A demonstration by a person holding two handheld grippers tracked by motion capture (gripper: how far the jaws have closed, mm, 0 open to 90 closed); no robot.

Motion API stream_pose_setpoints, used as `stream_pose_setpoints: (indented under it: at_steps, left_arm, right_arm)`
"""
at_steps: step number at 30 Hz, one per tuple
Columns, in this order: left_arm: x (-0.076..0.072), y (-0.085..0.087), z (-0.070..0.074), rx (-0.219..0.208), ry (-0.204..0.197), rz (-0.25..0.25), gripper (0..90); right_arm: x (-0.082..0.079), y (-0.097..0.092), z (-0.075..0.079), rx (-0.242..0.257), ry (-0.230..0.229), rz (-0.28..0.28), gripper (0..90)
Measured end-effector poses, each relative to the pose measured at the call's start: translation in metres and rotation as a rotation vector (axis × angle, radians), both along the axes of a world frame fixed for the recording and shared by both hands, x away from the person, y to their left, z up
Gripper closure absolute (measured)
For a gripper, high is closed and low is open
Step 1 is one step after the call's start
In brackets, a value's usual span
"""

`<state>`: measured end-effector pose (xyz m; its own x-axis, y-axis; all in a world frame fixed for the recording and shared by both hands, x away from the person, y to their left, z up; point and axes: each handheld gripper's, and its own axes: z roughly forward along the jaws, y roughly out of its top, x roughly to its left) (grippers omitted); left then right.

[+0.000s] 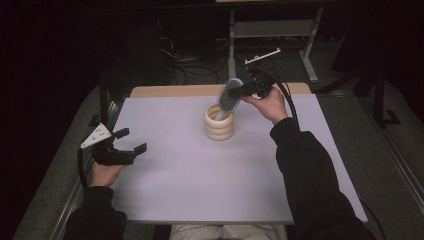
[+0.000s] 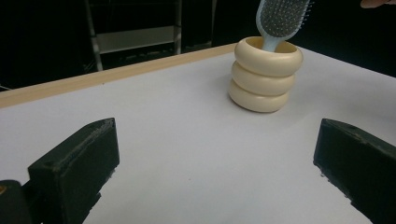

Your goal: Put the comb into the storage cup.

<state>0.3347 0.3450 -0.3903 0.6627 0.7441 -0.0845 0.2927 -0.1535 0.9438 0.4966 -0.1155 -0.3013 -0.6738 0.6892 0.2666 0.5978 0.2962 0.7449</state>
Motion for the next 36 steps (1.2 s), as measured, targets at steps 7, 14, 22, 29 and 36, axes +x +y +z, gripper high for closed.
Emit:
stream_pose_setpoints:
  at_steps: [7,14,22,29,36]
  left_arm:
    - [0.0,0.001,0.002,-0.02,-0.009,-0.005,0.2]
    - [-0.002,-0.003,0.006,-0.018,-0.01,-0.038,0.1]
    - [-0.002,-0.002,0.007,-0.022,-0.012,-0.042,0.1]
    - [-0.001,-0.003,0.006,-0.02,0.003,-0.047,0.1]
    - [-0.001,-0.003,0.005,-0.018,0.016,-0.053,0.1]
  right_arm:
    - [-0.002,0.008,-0.007,-0.137,-0.013,0.017,13.1]
    - [-0.006,0.012,-0.01,-0.175,-0.037,0.043,0.0]
    - [-0.013,0.007,-0.012,-0.148,-0.068,0.066,0.0]
    - [-0.021,-0.003,-0.013,-0.147,-0.092,0.053,0.0]
    - [-0.029,-0.017,-0.014,-0.137,-0.113,0.043,0.0]
